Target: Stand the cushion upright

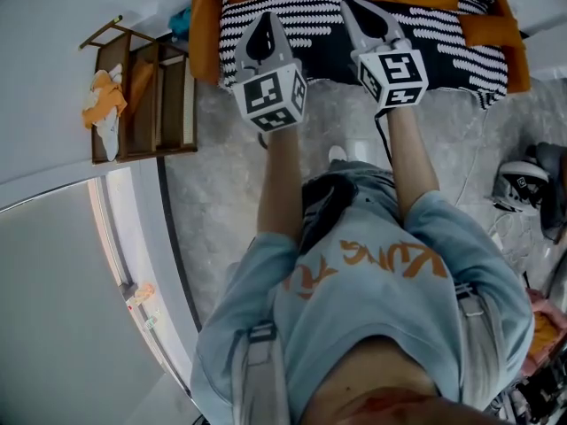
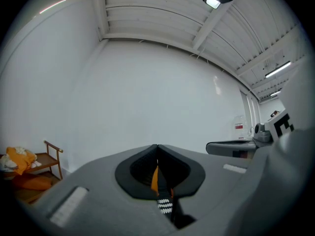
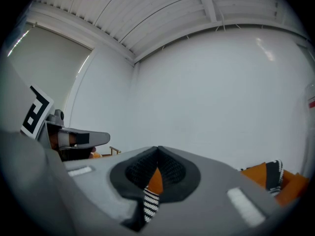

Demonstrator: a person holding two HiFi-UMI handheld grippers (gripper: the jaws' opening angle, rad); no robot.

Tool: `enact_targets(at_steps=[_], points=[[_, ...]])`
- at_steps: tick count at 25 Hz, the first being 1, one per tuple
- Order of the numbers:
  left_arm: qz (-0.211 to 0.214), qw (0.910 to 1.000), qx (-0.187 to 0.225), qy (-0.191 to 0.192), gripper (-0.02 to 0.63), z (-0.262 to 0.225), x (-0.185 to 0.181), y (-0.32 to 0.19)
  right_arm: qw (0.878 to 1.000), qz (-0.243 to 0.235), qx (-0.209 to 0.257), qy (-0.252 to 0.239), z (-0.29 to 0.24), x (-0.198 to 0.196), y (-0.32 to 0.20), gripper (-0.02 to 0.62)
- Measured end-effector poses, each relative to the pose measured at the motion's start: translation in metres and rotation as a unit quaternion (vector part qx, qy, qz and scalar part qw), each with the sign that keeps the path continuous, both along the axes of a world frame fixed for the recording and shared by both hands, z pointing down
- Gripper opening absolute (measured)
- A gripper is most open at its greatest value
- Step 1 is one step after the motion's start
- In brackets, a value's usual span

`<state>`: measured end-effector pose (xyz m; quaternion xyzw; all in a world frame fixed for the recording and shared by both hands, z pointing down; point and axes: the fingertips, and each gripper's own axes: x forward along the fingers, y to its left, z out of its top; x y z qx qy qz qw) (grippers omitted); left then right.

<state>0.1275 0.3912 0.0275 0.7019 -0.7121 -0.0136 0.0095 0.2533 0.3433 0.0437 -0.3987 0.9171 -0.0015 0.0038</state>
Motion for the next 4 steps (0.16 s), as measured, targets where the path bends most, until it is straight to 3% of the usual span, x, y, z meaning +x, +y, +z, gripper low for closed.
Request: enact_targets(at_steps=[4], points=[[0.002, 1.0, -0.002, -0.001, 0.011, 0.0029, 0.0015, -0.0073, 1.0, -0.002, -0.002, -0.002, 0.0027, 0.0004, -0.0087, 0.003]])
